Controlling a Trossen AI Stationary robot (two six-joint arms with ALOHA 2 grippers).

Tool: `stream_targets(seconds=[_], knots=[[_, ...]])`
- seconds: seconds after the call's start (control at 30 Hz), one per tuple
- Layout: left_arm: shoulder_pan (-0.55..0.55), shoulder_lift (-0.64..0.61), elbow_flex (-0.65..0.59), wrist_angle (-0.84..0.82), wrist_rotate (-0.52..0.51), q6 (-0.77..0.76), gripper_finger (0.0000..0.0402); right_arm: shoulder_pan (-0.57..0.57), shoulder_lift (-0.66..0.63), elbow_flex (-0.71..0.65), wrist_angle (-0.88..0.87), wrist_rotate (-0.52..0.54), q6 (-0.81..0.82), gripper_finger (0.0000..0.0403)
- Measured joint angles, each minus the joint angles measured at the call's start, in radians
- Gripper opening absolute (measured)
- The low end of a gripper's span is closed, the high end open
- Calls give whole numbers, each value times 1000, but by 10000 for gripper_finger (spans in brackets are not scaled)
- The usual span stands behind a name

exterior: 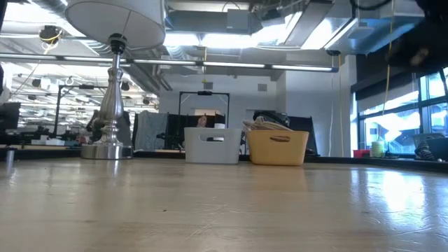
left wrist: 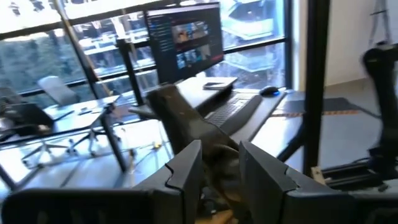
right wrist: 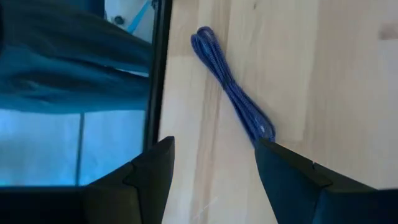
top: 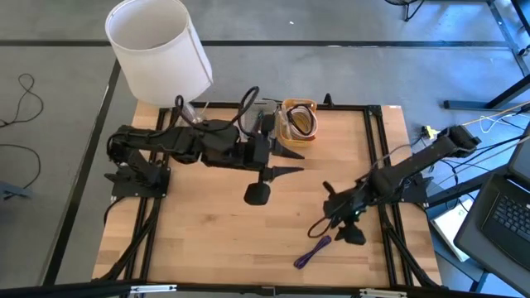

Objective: Pick & Place USB Port
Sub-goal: Put the purple USB cable into the gray bin

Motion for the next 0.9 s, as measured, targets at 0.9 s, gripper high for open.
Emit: stream_targets(seconds=[0.9], knots=[[30,1,0,-60,-149,8,98,8,508,37,175,3,-162,85]])
